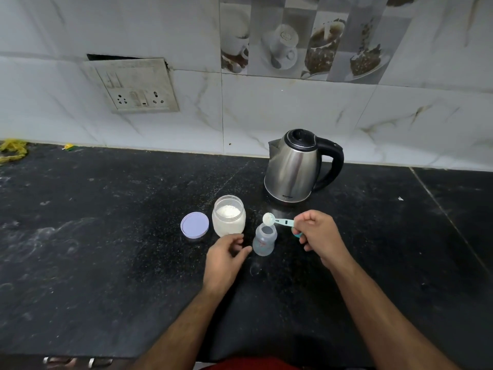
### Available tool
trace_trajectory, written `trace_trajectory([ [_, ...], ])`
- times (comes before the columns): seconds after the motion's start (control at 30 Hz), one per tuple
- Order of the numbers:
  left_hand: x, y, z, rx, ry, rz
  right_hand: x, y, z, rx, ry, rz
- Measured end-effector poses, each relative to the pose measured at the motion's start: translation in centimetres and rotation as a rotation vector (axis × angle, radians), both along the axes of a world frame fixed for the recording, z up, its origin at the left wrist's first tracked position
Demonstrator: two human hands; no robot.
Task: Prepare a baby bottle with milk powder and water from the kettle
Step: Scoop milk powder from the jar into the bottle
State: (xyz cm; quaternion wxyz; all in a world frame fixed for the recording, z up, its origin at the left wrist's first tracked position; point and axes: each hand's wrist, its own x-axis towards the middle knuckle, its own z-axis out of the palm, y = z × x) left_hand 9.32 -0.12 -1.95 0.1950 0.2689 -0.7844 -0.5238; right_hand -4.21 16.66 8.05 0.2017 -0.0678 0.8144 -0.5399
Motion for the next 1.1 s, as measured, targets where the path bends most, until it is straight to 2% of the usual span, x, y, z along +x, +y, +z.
trace_trajectory([
  [0.2, -2.7, 1.3, 0.9, 0.041, -0.054, -0.096, 0.3, 0.8, -0.7, 0.027, 0.060, 0.017],
  [0.4, -3.8, 1.7, 1.1, 0.053, -0.059, -0.118, 0.6, 0.6, -1.1, 0.070, 0.212, 0.049],
  [0.67, -3.9, 1.8, 0.8, 0.055, -0.023, -0.122, 1.4, 0.6, -1.3, 0.253, 0.522, 0.156],
  [0.77, -3.8, 1.7, 0.9, 0.054, -0.009, -0.129, 2.2, 0.7, -1.3, 0.336, 0.750, 0.238],
  [0.87, -3.8, 1.7, 0.9, 0.055, 0.002, -0.134, 3.0, 0.9, -1.4, 0.347, 0.916, 0.229],
  [0.97, -3.8, 1.7, 0.8, 0.061, 0.006, -0.132, 3.4, 1.0, -1.5, 0.331, 1.004, 0.211],
  [1.1, -3.8, 1.7, 0.6, 0.059, 0.012, -0.133, 3.6, 1.2, -1.5, 0.311, 1.013, 0.201],
])
